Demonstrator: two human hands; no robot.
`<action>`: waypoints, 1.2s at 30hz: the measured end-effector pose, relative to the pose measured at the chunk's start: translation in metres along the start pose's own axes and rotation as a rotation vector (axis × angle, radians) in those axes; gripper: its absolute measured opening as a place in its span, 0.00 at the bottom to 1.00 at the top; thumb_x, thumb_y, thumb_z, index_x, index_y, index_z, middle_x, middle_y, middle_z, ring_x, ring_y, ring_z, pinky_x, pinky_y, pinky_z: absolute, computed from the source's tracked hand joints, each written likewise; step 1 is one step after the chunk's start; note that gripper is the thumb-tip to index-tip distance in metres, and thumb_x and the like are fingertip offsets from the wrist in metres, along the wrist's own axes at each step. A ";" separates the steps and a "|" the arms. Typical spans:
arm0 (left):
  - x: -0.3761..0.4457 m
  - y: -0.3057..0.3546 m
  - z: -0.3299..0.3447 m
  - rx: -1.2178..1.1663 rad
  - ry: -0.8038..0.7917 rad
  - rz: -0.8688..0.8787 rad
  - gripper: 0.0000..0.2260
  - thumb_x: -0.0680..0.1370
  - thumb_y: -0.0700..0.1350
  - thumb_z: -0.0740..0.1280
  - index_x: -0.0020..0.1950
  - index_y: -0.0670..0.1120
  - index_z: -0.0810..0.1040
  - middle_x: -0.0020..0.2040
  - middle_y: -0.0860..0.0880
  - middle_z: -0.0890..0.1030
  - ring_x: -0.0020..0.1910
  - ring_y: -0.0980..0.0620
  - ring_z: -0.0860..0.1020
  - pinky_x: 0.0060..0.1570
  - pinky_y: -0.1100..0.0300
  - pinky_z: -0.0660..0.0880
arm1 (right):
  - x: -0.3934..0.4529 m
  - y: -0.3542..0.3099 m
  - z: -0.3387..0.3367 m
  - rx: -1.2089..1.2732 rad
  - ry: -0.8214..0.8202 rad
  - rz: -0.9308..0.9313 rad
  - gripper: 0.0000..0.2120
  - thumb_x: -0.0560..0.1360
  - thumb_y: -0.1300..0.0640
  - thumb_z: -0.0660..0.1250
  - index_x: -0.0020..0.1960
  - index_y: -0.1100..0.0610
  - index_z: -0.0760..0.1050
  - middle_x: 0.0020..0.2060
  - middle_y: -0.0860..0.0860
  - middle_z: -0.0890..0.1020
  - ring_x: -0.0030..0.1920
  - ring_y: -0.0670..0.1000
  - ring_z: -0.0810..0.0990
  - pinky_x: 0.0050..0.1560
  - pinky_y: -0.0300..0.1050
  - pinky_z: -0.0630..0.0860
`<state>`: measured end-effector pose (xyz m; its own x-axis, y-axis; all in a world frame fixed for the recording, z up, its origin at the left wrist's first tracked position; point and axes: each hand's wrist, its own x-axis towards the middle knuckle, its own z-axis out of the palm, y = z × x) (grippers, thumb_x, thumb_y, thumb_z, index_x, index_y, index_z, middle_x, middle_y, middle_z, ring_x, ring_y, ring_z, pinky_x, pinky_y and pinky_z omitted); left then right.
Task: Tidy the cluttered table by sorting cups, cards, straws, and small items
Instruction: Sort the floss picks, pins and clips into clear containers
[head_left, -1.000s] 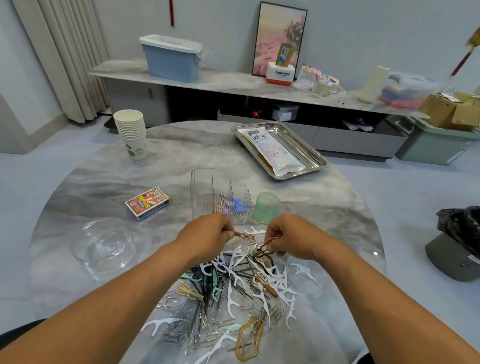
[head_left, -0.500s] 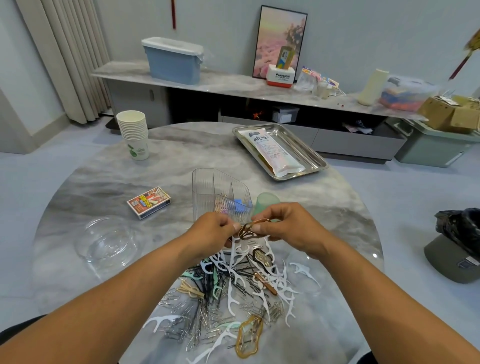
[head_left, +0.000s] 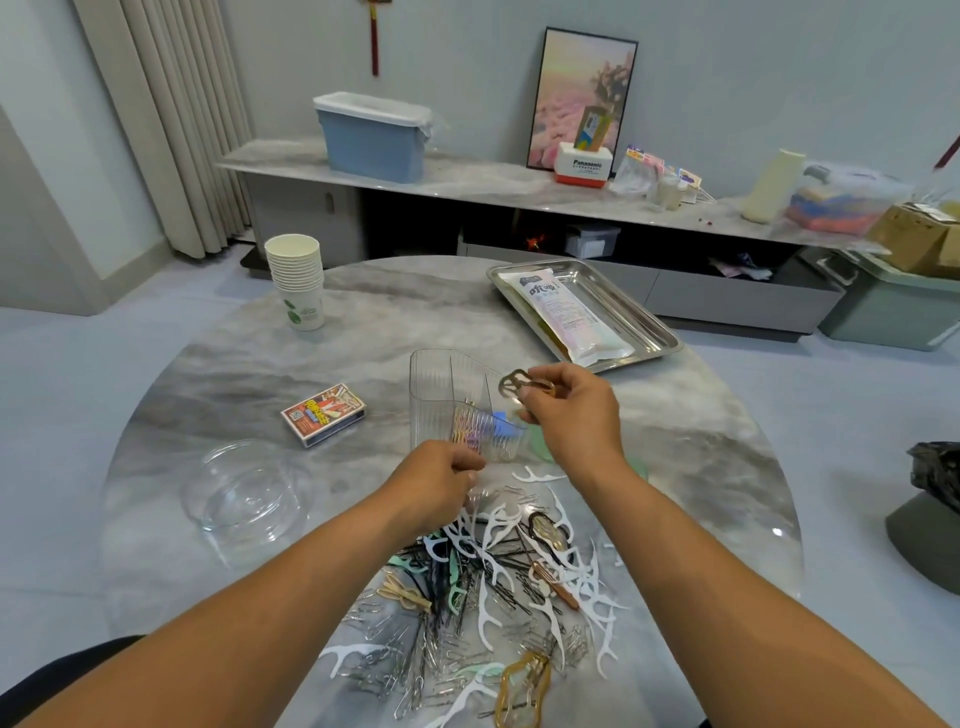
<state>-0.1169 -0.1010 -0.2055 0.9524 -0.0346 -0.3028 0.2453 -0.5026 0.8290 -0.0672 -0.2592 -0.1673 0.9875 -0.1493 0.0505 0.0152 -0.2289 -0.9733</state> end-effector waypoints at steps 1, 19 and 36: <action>0.001 0.000 -0.001 0.001 0.002 -0.005 0.13 0.83 0.39 0.64 0.66 0.45 0.79 0.59 0.47 0.81 0.47 0.52 0.82 0.35 0.67 0.72 | 0.002 0.001 0.008 -0.034 -0.009 -0.012 0.08 0.76 0.65 0.73 0.53 0.56 0.81 0.44 0.53 0.86 0.42 0.51 0.86 0.50 0.49 0.85; -0.002 -0.005 0.014 0.614 -0.288 0.255 0.25 0.70 0.51 0.79 0.66 0.56 0.78 0.63 0.53 0.77 0.61 0.50 0.76 0.60 0.53 0.75 | -0.038 0.011 -0.036 -1.263 -0.733 0.264 0.23 0.68 0.51 0.82 0.58 0.54 0.77 0.49 0.50 0.85 0.46 0.50 0.84 0.49 0.47 0.81; -0.010 -0.012 0.046 0.670 -0.264 0.532 0.11 0.73 0.53 0.75 0.54 0.54 0.84 0.51 0.52 0.74 0.55 0.51 0.72 0.50 0.56 0.70 | -0.023 0.015 -0.040 -0.947 -0.689 0.307 0.11 0.69 0.64 0.78 0.38 0.55 0.76 0.32 0.50 0.81 0.37 0.52 0.80 0.43 0.47 0.79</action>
<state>-0.1379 -0.1347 -0.2338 0.8170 -0.5633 -0.1232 -0.4531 -0.7593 0.4671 -0.0960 -0.2973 -0.1737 0.8106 0.1565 -0.5644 -0.0708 -0.9304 -0.3597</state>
